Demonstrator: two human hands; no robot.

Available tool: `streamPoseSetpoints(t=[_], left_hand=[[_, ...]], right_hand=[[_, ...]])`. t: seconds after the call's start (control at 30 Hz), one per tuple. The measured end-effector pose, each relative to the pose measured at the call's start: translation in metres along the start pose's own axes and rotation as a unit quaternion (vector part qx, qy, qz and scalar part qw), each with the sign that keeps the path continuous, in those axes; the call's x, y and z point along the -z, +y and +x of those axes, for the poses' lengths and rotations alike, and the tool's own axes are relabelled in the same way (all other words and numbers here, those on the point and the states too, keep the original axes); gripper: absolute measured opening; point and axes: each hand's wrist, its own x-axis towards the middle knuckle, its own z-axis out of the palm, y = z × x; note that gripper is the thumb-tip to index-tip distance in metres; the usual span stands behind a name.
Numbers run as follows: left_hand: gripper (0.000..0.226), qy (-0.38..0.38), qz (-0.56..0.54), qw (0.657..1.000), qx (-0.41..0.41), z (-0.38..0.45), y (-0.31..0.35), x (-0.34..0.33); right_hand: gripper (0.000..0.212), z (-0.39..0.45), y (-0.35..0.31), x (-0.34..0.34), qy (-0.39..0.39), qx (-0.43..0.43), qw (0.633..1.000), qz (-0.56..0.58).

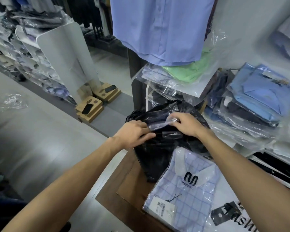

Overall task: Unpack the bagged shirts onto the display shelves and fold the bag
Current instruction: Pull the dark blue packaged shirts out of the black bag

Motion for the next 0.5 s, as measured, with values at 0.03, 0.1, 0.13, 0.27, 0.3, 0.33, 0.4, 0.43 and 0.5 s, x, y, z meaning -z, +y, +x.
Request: streamPoseSetpoints(t=[0.03,0.1,0.13,0.27,0.3,0.33,0.4,0.43,0.5], left_hand=[[0.048,0.037,0.001,0.999,0.008,0.0,0.001,0.003],[0.044,0.087,-0.002,0.995,0.048,0.001,0.004,0.012],[0.041,0.097,-0.006,0.992,0.082,0.002,0.006,0.018],[0.04,0.097,-0.065,0.958,0.263,0.004,0.013,0.04],[0.051,0.09,-0.085,0.947,0.298,0.005,0.015,0.044],[0.066,0.088,-0.114,0.935,0.324,0.007,0.017,0.048],[0.097,0.107,-0.208,0.905,0.356,0.012,0.02,0.057],[0.108,0.12,-0.272,0.886,0.356,0.015,0.027,0.065],[0.106,0.141,-0.415,0.831,0.342,0.026,0.039,0.082]], right_hand=[[0.015,0.0,-0.003,0.009,0.014,-0.002,0.999,0.043],[0.01,-0.004,-0.005,0.027,0.034,-0.012,0.995,0.09],[0.012,-0.007,-0.005,0.034,0.044,-0.019,0.993,0.109],[0.01,-0.031,-0.005,0.069,0.088,-0.033,0.966,0.24],[0.005,-0.037,-0.007,0.079,0.098,-0.029,0.959,0.265],[0.005,-0.042,-0.01,0.09,0.108,-0.02,0.952,0.287],[0.006,-0.054,-0.023,0.111,0.125,0.001,0.936,0.33],[0.012,-0.059,-0.03,0.122,0.134,0.018,0.921,0.366],[0.03,-0.066,-0.044,0.141,0.139,0.043,0.871,0.469]])
